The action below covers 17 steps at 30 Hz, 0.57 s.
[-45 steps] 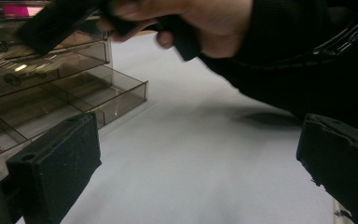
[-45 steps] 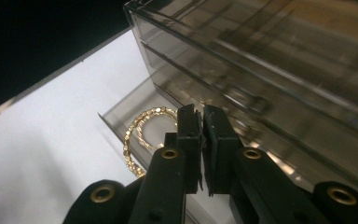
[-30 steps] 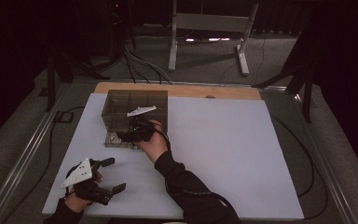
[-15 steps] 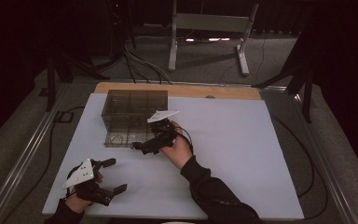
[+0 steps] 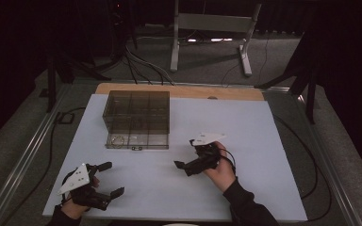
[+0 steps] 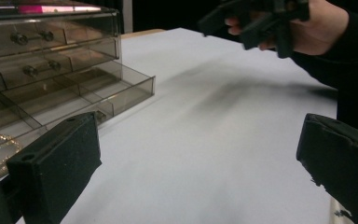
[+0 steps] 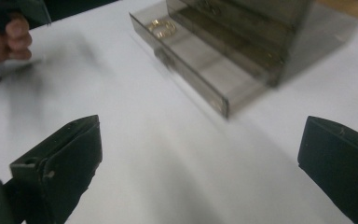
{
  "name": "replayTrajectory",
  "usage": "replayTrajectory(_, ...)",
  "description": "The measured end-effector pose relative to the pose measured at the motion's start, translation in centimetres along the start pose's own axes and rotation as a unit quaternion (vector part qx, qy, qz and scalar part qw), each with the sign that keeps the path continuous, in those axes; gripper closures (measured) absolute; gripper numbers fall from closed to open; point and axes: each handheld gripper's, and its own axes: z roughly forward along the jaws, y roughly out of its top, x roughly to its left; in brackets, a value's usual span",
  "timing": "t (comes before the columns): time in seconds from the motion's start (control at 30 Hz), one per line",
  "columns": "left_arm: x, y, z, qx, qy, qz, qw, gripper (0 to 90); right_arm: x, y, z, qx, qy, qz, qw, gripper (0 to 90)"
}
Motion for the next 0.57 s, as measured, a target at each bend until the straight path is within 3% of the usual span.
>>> replayTrajectory(0.03, 0.0, 0.0, 0.0, 0.0, 0.0, 0.0, 1.0, 0.6, 0.0, 0.0, 0.0, 0.0, 0.0, 0.0, 1.0, 0.0)
replayTrajectory(0.07, 0.0, 0.0, 0.1, -0.001, -0.001, 0.0, 1.0, 0.6, -0.4, -1.7, -1.1, -0.009, 0.003, 0.017, 0.9998, 0.0)
replayTrajectory(0.17, 0.0, 0.0, 0.1, 0.0, -0.002, 0.0, 1.0, 0.6, -0.7, -3.2, -2.3, -0.008, -0.001, 0.026, 0.9996, 0.0)
replayTrajectory(0.2, 0.0, 0.0, 0.1, 0.002, -0.002, 0.002, 1.0, 0.6, -0.9, -4.7, -3.6, -0.008, -0.018, 0.026, 0.9995, 0.0)
replayTrajectory(0.23, 0.0, 0.0, 0.1, 0.002, -0.002, 0.002, 1.0, 0.6, -0.9, -4.7, -3.6, -0.008, -0.018, 0.026, 0.9995, 0.0)
replayTrajectory(0.27, 0.0, 0.0, 0.2, 0.001, -0.002, -0.001, 1.0, 0.6, -1.0, -6.1, -4.9, -0.009, -0.031, 0.028, 0.9991, 0.0)
replayTrajectory(0.37, 0.0, 0.0, 0.2, 0.001, -0.002, 0.001, 1.0, 0.6, -1.3, -7.5, -6.3, -0.011, -0.043, 0.036, 0.9984, 0.0)
replayTrajectory(0.4, 0.0, 0.1, 0.3, 0.001, -0.003, 0.002, 1.0, 0.6, -1.6, -8.8, -7.4, -0.012, -0.061, 0.045, 0.9971, 0.0)
replayTrajectory(0.57, -0.1, 0.0, 0.4, 0.006, -0.005, 0.003, 1.0, 0.6, -2.3, -10.8, -8.5, 0.001, -0.082, 0.067, 0.9944, 0.0)
